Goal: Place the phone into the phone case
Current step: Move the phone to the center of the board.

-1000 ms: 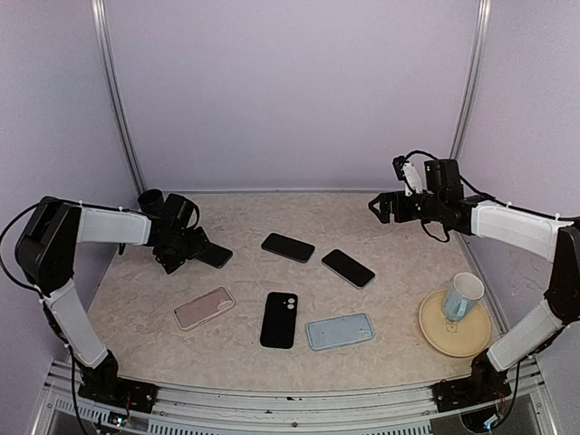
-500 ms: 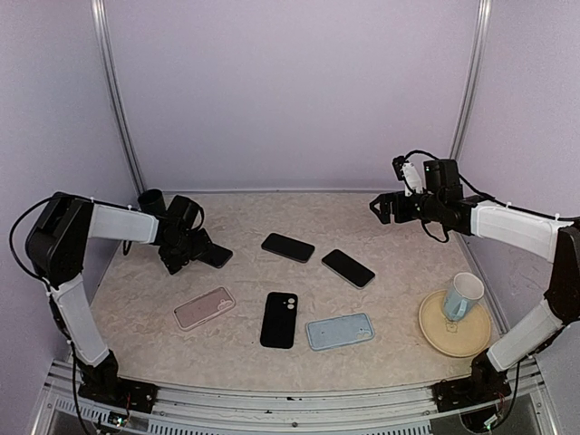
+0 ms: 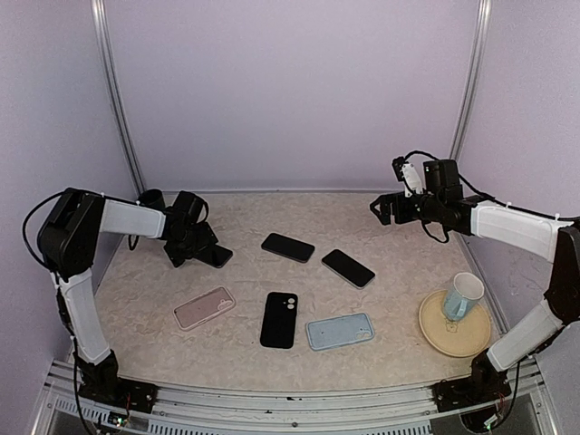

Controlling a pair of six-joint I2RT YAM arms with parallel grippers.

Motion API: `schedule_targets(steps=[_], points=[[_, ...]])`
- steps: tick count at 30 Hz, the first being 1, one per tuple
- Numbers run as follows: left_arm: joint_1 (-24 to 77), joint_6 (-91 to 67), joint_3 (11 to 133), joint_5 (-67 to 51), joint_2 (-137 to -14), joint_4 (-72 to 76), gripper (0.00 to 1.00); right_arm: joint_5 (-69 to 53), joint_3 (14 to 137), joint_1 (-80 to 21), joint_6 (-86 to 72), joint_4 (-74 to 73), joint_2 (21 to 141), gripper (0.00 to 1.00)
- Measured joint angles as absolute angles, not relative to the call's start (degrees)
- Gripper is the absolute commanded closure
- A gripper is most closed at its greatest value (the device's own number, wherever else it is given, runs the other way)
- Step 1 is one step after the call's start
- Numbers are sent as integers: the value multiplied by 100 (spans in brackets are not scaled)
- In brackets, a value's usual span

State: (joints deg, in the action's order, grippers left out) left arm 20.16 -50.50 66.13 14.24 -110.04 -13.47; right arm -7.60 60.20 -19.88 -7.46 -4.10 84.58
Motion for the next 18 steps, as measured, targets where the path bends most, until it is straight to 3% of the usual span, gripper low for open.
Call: schedule_targets(steps=[18], points=[[1997,-4923,7172,1542,-11452,-1319,1,-742,6020,-1988,-731,-578,8458,0]])
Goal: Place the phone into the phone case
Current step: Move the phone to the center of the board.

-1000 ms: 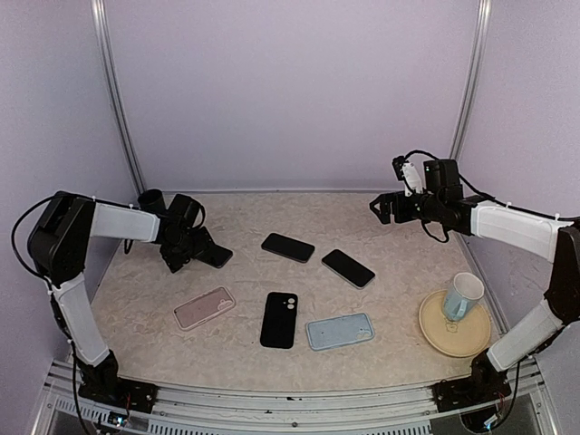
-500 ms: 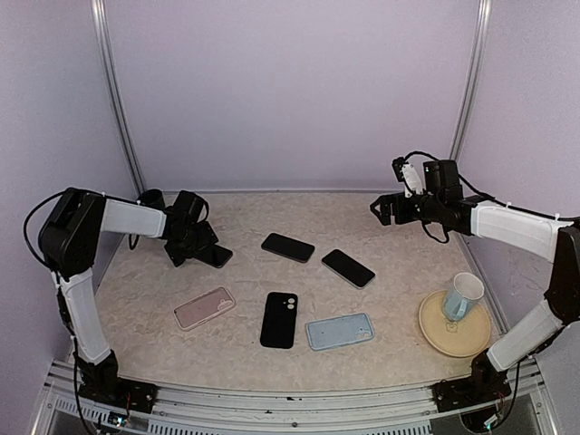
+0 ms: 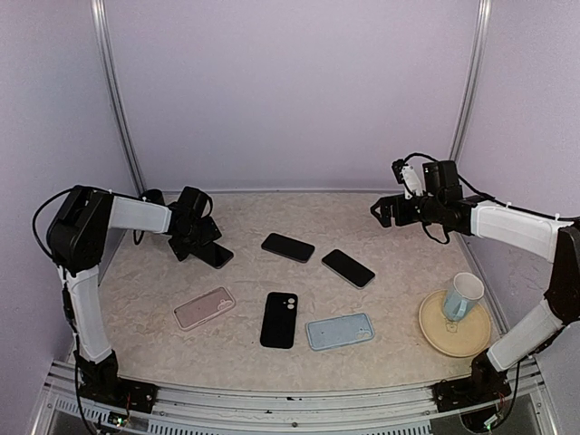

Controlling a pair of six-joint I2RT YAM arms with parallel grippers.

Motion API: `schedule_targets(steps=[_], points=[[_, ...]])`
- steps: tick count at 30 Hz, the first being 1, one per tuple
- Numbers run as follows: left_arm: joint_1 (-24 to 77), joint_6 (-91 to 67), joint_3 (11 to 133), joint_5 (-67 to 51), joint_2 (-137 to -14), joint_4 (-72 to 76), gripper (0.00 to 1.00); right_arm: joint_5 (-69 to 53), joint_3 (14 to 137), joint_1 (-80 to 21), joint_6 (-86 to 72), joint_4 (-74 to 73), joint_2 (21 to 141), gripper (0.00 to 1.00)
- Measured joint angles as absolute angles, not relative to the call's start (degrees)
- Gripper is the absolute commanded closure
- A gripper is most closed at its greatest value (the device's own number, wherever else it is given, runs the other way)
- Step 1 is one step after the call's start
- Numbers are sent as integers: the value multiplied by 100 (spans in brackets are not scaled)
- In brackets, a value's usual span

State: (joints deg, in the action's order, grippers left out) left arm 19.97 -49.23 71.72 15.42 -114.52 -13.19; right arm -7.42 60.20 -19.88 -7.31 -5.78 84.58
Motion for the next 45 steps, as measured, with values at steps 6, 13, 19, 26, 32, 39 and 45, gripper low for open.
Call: schedule_targets(steps=[6,13,19,26,32,39,45], points=[[1999,-4849,7196,1516,-11459,-1358,1,-744,6023,-1988,-731,-631,8458,0],[2001,-4340,7273,1575,-11428,-1553,1,-746,6149,-2043,-722,-727,8460,0],[1885,-3730,7819,1699,-11404,-1798,1,-722,6477,-2449,-563,-847,8735,0],[1505,-3122,8180,1376,-11445,-1649,1,-703,6954,-3247,-250,-1116,9391,0],[1326,-2633,8180,913,-11697,-1540,1,-659,7264,-3752,-23,-1260,9725,0],[1275,-2316,8138,176,-11994,-1354,1,-779,7502,-4091,-1,-1214,9946,0],[1249,-2305,7988,-266,-12051,-1129,1,-875,7581,-4276,-82,-1114,10215,0]])
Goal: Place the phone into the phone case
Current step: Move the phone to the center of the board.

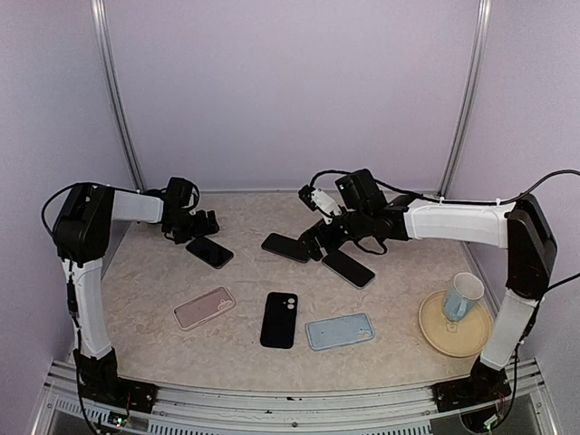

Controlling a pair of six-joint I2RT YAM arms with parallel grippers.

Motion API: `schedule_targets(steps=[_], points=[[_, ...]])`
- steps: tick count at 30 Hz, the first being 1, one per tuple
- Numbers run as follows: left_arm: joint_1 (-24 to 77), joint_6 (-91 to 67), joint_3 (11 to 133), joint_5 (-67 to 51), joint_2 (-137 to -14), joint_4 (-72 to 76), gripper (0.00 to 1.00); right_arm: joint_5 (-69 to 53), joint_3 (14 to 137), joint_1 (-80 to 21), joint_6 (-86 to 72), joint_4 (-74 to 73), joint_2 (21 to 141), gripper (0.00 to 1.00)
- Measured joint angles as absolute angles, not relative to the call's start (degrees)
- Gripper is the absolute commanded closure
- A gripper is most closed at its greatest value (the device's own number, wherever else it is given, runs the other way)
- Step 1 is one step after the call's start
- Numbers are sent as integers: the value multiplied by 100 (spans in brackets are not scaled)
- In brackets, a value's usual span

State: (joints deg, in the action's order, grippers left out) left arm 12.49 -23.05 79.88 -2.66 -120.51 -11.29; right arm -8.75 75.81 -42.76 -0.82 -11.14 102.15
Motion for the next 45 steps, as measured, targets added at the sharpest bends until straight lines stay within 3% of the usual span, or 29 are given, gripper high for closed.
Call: schedule_targets(steps=[17,31,45], points=[[1278,-3063,6479,-902,-11144,-176,1,-1090,7972,-4300,-718,-1000,10825,0],[1859,-3548,6305,-1092,-11069,75,1,-1494,8768,-4300,-1772,-1044,11795,0],[1929,-3706,5502,-1052,-10604,626,1,-2469,8215,-4300,548,14,11764,0]])
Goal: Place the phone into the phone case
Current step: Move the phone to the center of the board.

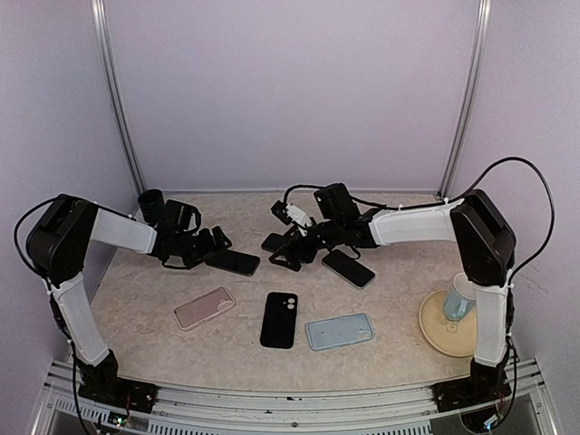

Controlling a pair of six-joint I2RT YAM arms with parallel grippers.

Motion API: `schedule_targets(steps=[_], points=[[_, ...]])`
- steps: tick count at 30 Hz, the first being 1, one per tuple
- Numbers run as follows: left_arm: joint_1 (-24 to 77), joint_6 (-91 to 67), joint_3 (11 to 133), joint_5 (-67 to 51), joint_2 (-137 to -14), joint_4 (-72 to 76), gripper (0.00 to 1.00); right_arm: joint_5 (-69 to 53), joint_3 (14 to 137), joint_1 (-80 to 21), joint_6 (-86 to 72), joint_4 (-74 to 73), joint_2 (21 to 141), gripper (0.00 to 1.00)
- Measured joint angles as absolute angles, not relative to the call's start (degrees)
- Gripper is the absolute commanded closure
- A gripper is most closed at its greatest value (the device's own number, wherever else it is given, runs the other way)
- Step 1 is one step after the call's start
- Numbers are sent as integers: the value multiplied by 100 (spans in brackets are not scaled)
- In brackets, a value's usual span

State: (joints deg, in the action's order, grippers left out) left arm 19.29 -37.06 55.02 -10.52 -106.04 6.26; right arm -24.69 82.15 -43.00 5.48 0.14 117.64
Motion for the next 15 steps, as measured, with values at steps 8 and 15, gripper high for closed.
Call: schedule_targets(steps=[8,15], points=[[1949,-4045,5024,-725,-10180,670,1,-2532,9190,-4368,1098,213,12545,0],[1949,-4058,5006,-574,-10162,740,1,-2255,9933,-4635,1197,185,13235,0]])
